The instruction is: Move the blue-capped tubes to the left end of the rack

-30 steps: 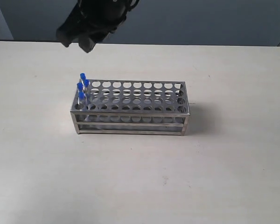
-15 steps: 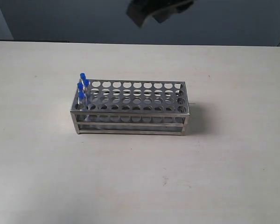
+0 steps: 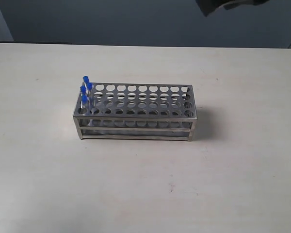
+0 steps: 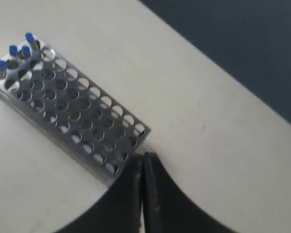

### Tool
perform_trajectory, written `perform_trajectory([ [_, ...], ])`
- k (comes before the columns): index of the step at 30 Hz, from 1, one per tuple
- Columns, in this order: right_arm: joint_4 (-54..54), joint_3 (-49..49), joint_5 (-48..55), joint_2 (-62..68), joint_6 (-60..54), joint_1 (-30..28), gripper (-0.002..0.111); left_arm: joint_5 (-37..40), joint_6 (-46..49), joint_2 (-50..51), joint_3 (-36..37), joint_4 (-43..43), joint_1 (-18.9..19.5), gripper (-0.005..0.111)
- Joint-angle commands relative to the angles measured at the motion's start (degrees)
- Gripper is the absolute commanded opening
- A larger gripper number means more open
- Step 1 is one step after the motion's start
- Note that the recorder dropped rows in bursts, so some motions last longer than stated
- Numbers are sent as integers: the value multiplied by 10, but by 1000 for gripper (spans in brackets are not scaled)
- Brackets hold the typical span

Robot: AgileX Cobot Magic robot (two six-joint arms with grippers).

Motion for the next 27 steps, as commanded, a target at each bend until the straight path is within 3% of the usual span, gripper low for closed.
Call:
perform_trajectory([
  [1, 2, 94, -178, -81, 3, -36, 0, -1, -1, 2, -3, 0, 0, 1],
  [5, 109, 301, -350, -206, 3, -193, 0, -1, -1, 2, -3, 0, 0, 1],
  [11, 196, 547, -502, -359, -36, -357, 0, -1, -1, 2, -3, 0, 0, 1],
  [16, 203, 779, -764, -515, -60, -431, 0, -1, -1, 2, -3, 0, 0, 1],
  [19, 203, 858, -842, -585, -56, -453, 0, -1, -1, 2, -3, 0, 0, 1],
  [22, 205, 858, -722, -640, -56, -458, 0, -1, -1, 2, -3, 0, 0, 1],
  [27, 205, 858, -649, -721, -56, -474, 0, -1, -1, 2, -3, 0, 0, 1],
])
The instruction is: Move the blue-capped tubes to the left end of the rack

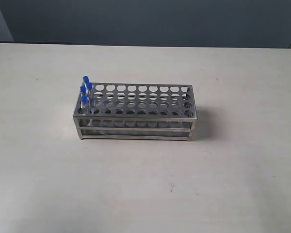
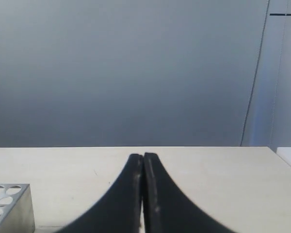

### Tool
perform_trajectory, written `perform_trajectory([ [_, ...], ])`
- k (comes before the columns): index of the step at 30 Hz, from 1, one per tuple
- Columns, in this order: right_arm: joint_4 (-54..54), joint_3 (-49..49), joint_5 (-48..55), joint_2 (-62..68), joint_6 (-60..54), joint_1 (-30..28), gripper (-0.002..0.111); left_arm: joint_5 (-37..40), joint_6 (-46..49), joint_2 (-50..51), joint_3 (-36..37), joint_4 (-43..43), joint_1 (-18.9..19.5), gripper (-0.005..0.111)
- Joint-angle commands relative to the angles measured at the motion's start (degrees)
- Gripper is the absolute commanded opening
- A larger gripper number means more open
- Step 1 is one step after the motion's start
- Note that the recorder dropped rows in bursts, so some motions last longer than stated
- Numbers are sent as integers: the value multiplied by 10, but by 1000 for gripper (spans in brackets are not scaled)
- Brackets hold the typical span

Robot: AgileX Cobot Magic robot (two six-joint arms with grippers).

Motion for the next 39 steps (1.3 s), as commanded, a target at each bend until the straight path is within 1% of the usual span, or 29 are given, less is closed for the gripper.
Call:
perform_trajectory([
  [1, 1, 3, 69, -73, 0, -23, 0, -1, -1, 2, -3, 0, 0, 1],
  [3, 1, 3, 85, -75, 0, -37, 0, -1, -1, 2, -3, 0, 0, 1],
  [5, 1, 3, 80, -75, 0, -43, 0, -1, -1, 2, -3, 0, 0, 1],
  [39, 1, 3, 83, -75, 0, -43, 0, -1, -1, 2, -3, 0, 0, 1],
])
